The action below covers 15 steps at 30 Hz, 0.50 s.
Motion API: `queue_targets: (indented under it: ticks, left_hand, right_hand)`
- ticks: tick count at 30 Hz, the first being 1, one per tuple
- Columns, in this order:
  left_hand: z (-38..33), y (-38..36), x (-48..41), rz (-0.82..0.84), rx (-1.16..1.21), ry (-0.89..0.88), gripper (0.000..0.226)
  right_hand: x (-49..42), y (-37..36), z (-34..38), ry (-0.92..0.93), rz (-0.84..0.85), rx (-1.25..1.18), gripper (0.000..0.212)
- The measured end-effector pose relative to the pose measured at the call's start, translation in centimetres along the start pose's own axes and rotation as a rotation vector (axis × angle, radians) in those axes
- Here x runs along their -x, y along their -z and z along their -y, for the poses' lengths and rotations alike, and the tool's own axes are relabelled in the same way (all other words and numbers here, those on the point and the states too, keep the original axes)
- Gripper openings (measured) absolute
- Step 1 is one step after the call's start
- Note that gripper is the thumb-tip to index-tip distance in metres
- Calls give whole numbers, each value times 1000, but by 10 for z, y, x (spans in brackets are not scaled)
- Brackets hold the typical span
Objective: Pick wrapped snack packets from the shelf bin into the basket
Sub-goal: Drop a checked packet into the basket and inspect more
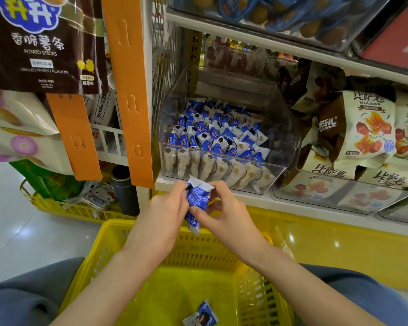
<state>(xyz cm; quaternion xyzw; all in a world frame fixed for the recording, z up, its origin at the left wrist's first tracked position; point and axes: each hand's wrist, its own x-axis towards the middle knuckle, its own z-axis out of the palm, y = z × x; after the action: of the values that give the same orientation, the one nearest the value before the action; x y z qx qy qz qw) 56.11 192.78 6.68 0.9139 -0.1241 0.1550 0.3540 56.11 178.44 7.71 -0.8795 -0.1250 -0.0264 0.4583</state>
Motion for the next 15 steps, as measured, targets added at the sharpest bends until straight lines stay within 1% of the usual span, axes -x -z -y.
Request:
queue_targets:
  ticks: [2,5,9,12,14,15]
  left_hand:
    - [1,-1,-2,-24,105,59,13]
    - [-1,1,-7,-63,257,148,22]
    - [-6,4,-11,25,596,313,30]
    - [-11,5,-12,73,780,453,32]
    - [-14,6,-12,161,909,529,29]
    - [-15,6,-12,209,934,521,28]
  right_hand:
    - [-1,1,1,-14,16,-87,27]
    - [-3,4,4,-33,84,-282,22]
    - [-4,5,7,-109,135,-483,30]
    - [-5,7,9,-252,83,-552,39]
    - [-8,10,7,-298,3,-497,41]
    - [-9,12,6,-286,-42,-451,37]
